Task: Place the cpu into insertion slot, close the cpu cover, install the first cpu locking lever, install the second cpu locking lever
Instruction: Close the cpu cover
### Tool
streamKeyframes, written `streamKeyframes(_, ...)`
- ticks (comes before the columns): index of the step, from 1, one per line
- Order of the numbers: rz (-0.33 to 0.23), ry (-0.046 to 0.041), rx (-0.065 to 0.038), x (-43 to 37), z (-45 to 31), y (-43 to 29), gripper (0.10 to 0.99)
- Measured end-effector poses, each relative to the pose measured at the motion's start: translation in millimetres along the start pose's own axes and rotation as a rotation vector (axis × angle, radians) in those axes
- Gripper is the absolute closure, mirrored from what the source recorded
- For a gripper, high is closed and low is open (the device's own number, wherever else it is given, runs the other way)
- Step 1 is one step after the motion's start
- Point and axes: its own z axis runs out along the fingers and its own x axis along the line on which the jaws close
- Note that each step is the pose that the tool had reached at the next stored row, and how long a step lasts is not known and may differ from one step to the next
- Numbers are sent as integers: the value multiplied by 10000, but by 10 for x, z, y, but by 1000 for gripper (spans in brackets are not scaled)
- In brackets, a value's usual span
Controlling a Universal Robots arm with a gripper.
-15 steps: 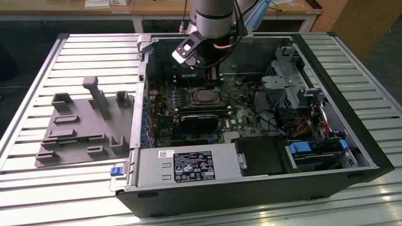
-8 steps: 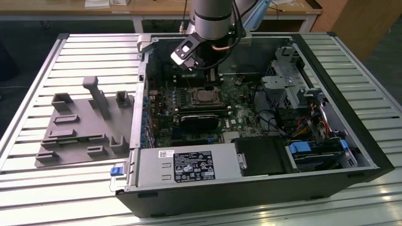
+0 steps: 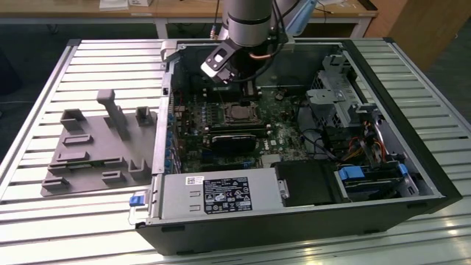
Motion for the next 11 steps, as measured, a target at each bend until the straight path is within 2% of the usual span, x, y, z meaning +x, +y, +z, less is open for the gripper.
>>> streamKeyframes(11,-1882,-118,-6,0,8,0,984)
